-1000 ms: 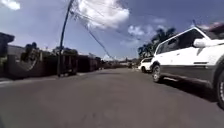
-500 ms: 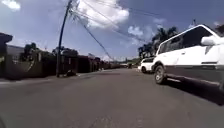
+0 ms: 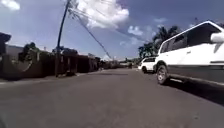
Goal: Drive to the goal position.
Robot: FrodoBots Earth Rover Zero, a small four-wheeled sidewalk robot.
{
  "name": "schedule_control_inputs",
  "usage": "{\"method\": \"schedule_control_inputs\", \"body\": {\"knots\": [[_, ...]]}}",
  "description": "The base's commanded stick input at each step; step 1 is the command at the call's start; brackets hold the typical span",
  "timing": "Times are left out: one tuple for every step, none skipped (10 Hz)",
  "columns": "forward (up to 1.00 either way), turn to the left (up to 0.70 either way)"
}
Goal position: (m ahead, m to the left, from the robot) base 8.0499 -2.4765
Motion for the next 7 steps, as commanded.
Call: {"method": "schedule_control_inputs", "body": {"knots": [[0.45,0.00],[0.45,0.00],[0.45,0.00],[0.45,0.00],[0.45,0.00],[0.45,0.00],[0.45,0.00]]}}
